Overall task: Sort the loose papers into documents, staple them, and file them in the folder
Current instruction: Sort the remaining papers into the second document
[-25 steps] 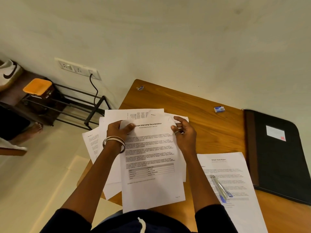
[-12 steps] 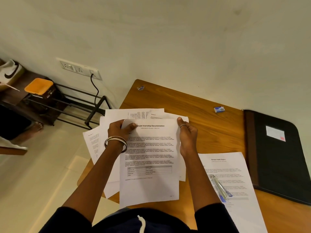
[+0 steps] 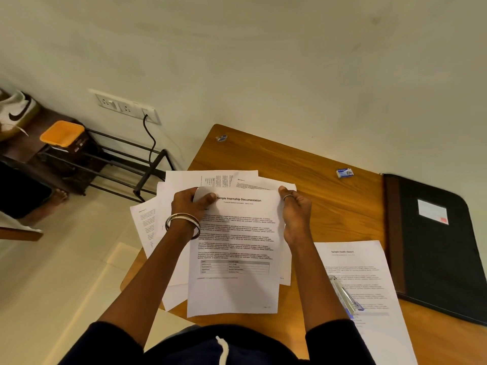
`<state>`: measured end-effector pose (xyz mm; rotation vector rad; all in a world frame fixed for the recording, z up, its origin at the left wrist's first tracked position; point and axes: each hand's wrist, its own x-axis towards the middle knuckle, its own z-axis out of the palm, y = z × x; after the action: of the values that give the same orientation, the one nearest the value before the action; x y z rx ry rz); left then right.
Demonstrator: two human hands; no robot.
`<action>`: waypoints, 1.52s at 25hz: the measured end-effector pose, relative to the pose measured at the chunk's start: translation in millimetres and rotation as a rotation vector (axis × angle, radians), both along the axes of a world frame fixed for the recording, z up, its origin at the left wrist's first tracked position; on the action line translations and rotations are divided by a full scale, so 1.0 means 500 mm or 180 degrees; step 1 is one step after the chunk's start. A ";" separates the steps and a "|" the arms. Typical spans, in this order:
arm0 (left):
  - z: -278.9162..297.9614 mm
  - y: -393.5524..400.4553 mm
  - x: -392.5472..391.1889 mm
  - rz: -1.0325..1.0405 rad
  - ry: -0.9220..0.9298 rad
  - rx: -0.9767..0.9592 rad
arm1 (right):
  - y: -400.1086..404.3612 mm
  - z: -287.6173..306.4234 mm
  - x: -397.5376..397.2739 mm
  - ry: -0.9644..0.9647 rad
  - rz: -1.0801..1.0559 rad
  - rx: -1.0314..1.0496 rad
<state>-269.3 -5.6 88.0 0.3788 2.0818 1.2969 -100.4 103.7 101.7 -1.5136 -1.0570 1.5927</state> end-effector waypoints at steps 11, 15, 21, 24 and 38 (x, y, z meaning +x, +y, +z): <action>0.006 0.005 0.006 0.0037 -0.0195 0.0112 | 0.008 0.006 0.011 0.0170 0.0084 -0.0168; 0.005 0.005 0.002 0.0144 -0.0248 0.0131 | 0.018 -0.010 0.029 0.0275 0.0012 -0.0458; 0.008 0.002 -0.002 0.0209 -0.0235 0.0072 | 0.026 -0.023 0.039 0.0454 -0.0057 -0.0219; 0.012 0.002 0.000 0.0156 -0.0208 0.0052 | 0.024 -0.033 0.035 0.0176 0.0473 0.0034; 0.026 -0.004 0.003 0.0000 -0.0329 0.0147 | 0.015 -0.035 0.013 0.0237 0.0058 -0.0131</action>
<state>-267.9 -7.8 101.0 0.3249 1.9689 1.3382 -94.0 111.1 84.0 -1.4637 -1.0051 1.6795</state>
